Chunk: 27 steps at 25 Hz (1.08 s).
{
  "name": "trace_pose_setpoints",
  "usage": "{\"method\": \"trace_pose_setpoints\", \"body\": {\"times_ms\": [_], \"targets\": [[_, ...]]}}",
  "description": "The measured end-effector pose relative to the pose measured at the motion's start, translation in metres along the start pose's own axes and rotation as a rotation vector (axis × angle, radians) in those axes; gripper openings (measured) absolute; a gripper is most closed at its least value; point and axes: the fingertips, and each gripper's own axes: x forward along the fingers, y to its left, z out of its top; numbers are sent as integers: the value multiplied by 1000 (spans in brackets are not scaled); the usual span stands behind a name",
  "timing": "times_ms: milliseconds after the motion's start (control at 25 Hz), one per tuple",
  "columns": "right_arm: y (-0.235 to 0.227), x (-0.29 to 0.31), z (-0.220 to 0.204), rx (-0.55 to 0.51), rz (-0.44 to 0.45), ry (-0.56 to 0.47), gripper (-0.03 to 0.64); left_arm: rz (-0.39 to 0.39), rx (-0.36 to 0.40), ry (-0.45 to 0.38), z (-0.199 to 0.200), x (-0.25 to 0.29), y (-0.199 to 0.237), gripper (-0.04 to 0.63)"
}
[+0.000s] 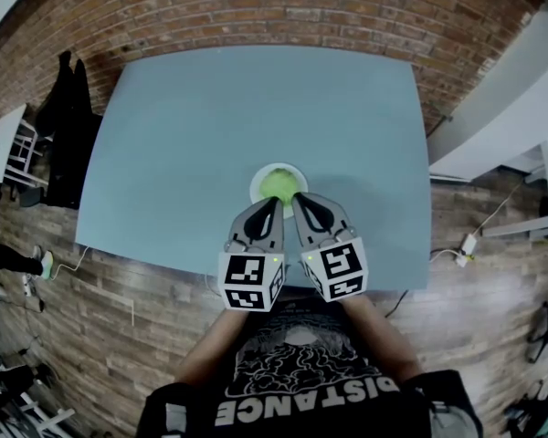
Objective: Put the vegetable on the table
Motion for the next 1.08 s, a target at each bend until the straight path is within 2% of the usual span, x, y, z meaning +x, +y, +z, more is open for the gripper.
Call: {"method": "trace_pose_setpoints", "body": {"times_ms": [1080], "targets": [[0, 4, 4, -15, -13, -12, 9, 8, 31, 9, -1, 3, 7, 2]]}}
